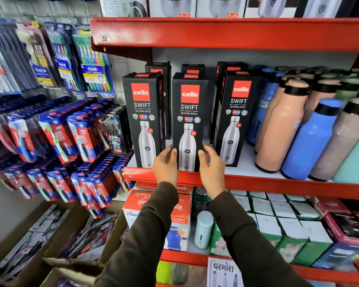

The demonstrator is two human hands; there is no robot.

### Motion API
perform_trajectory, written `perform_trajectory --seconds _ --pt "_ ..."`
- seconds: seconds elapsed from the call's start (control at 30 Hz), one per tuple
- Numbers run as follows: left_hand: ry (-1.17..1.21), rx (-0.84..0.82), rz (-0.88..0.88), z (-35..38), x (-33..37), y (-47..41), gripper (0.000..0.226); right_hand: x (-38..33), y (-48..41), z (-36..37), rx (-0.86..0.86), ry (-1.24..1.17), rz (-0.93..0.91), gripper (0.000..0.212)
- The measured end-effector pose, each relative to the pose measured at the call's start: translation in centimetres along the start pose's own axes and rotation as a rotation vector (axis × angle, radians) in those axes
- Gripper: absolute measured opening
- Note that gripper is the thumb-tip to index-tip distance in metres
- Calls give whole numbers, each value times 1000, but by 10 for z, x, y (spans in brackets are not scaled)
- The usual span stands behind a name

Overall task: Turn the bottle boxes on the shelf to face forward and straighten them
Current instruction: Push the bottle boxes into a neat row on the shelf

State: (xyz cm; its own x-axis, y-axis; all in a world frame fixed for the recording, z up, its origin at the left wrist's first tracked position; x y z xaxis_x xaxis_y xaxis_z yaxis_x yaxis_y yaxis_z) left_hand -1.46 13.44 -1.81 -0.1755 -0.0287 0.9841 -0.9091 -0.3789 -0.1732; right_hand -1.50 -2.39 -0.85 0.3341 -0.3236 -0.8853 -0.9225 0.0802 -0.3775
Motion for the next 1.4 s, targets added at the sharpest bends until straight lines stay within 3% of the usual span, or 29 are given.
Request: perform_trajectory --seconds 0.17,0.33,0.47,0.6,0.87,1.03,1.4 --pt "96 -14 36 7 4 21 48 4 5 -11 4 -31 9 37" --pt "44 138 381 17 18 58 33 7 11 -44 146 -67 -69 34" --pt "70 -87 504 62 35 67 33 13 1 -76 276 0 -120 37" --pt "-59 -317 396 115 34 53 45 24 -21 -96 247 14 -5 50" --pt "-112 -332 -60 157 16 11 51 48 -59 -104 57 73 195 51" --pt "-76 -252 -102 155 12 5 37 54 -63 -109 81 90 164 46" --pt "-58 -158 -59 138 9 20 33 50 -39 -119 138 41 79 37"
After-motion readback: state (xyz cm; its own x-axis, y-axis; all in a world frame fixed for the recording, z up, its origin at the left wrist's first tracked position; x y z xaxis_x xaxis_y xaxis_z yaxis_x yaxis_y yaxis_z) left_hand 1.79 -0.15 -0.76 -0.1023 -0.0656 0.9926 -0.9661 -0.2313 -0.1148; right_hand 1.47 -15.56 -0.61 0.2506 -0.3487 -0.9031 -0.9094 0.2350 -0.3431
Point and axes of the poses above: each hand's wrist, its own y-axis away from the middle knuckle, its own z-axis out of the palm, x = y × z, the point moved 6 cm from there along -y, towards the middle knuckle, and after that the axes turned 6 degrees about -x, right-handed, at the moved point
